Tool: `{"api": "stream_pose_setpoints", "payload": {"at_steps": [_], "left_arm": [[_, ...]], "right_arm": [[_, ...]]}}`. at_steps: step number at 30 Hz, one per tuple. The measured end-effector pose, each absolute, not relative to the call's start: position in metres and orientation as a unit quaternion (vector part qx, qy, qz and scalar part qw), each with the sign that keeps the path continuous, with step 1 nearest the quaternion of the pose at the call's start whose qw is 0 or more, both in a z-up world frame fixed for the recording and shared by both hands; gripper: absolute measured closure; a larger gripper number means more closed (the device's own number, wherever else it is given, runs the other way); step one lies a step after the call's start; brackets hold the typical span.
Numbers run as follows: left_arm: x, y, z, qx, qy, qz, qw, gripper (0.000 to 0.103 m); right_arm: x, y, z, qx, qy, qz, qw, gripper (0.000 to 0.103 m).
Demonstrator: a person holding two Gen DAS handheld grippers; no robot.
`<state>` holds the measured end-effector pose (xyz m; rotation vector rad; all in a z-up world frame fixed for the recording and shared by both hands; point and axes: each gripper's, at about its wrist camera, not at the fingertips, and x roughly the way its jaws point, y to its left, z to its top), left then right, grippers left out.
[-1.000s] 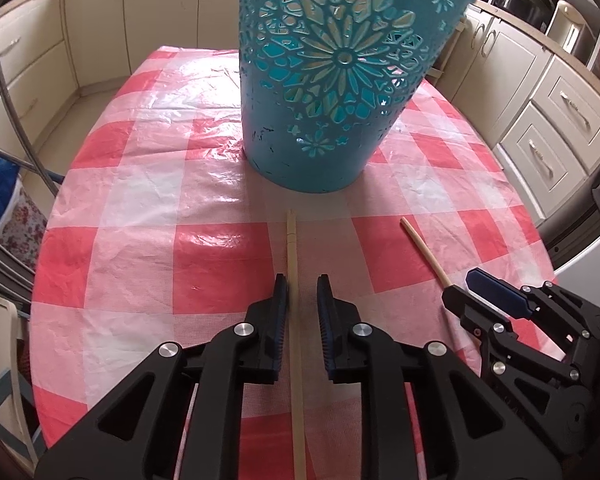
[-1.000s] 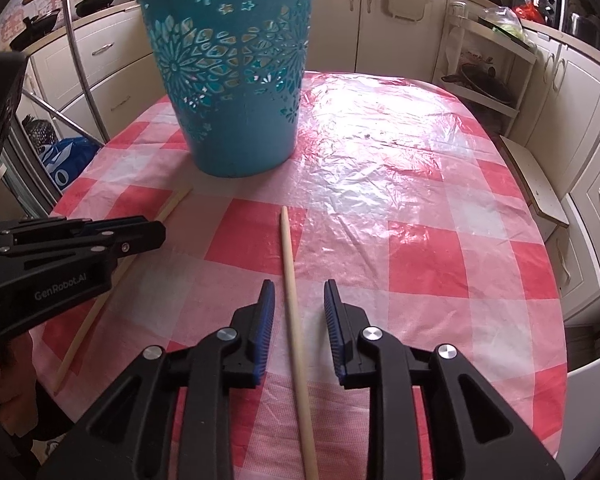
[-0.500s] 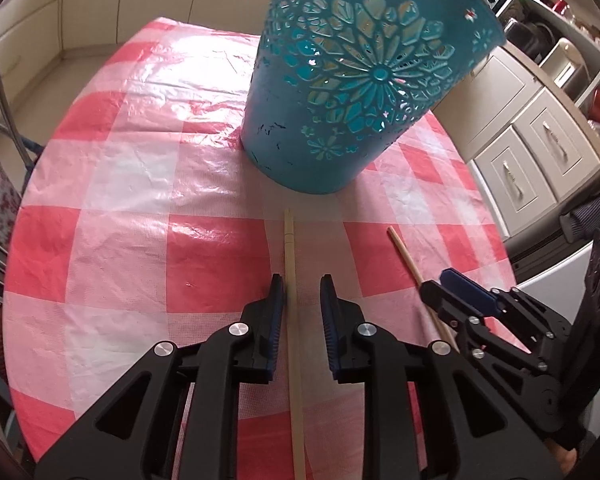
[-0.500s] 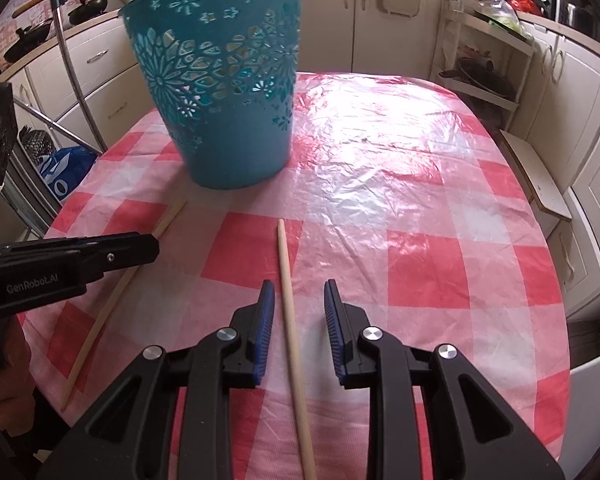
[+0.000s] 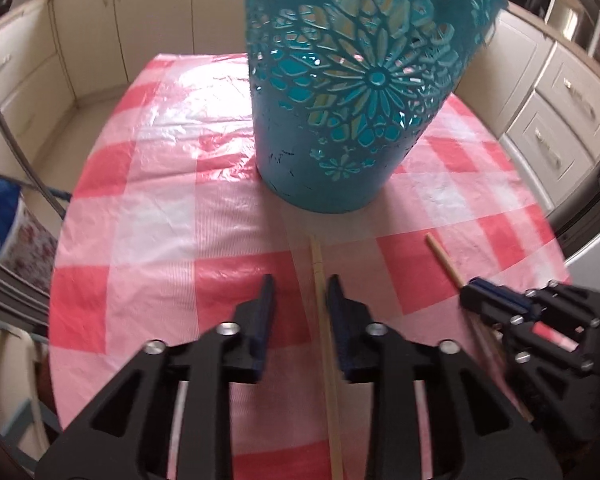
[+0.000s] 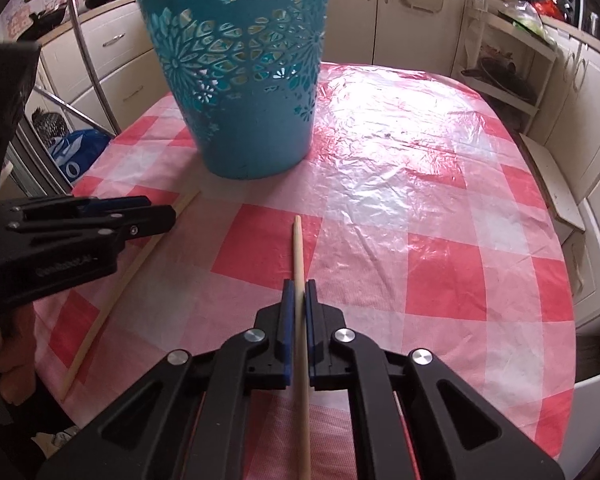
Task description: Organize utensils
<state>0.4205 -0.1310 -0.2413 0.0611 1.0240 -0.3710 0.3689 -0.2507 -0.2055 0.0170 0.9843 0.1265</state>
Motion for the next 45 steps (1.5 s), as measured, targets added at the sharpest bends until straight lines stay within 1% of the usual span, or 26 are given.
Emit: {"api": "stream_pose_setpoints", "payload": {"at_steps": [1, 2, 8, 9, 10, 11, 20, 29, 31, 38, 45], "left_arm": [[0.421, -0.131, -0.241, 0.032, 0.487, -0.178, 0.855, 0.088], [0.421, -0.133, -0.242, 0.035, 0.486, -0.179, 0.855, 0.088], [0.413, -0.148, -0.243, 0.082, 0.472, -0.174, 0.861, 0.089], [0.411, -0.151, -0.243, 0.087, 0.468, -0.175, 0.862, 0.091], [0.41, -0.153, -0.243, 0.088, 0.467, -0.179, 0.861, 0.098], [0.409, -0.155, -0.243, 0.087, 0.467, -0.182, 0.861, 0.098], [0.402, -0.154, -0.228, 0.048, 0.464, -0.213, 0.859, 0.098], [0.399, -0.151, -0.221, 0.033, 0.458, -0.223, 0.86, 0.098], [0.399, -0.151, -0.22, 0.031, 0.457, -0.225, 0.86, 0.098], [0.398, -0.153, -0.219, 0.028, 0.455, -0.23, 0.86, 0.098], [0.393, -0.157, -0.214, 0.028, 0.448, -0.24, 0.861, 0.098]], "right_arm": [[0.369, -0.253, -0.205, 0.014, 0.473, 0.06, 0.879, 0.097], [0.37, -0.253, -0.205, 0.015, 0.473, 0.059, 0.879, 0.097], [0.368, -0.248, -0.206, -0.01, 0.468, 0.056, 0.882, 0.097], [0.367, -0.247, -0.206, -0.011, 0.468, 0.056, 0.882, 0.097], [0.367, -0.248, -0.206, -0.009, 0.468, 0.056, 0.882, 0.097], [0.368, -0.249, -0.206, -0.002, 0.469, 0.055, 0.882, 0.097], [0.366, -0.272, -0.196, 0.064, 0.443, 0.025, 0.894, 0.097], [0.369, -0.254, -0.207, 0.033, 0.463, 0.025, 0.886, 0.097], [0.368, -0.249, -0.208, 0.013, 0.459, 0.022, 0.888, 0.097], [0.369, -0.249, -0.207, 0.007, 0.457, 0.025, 0.889, 0.097], [0.368, -0.262, -0.206, 0.05, 0.461, 0.033, 0.885, 0.097]]}}
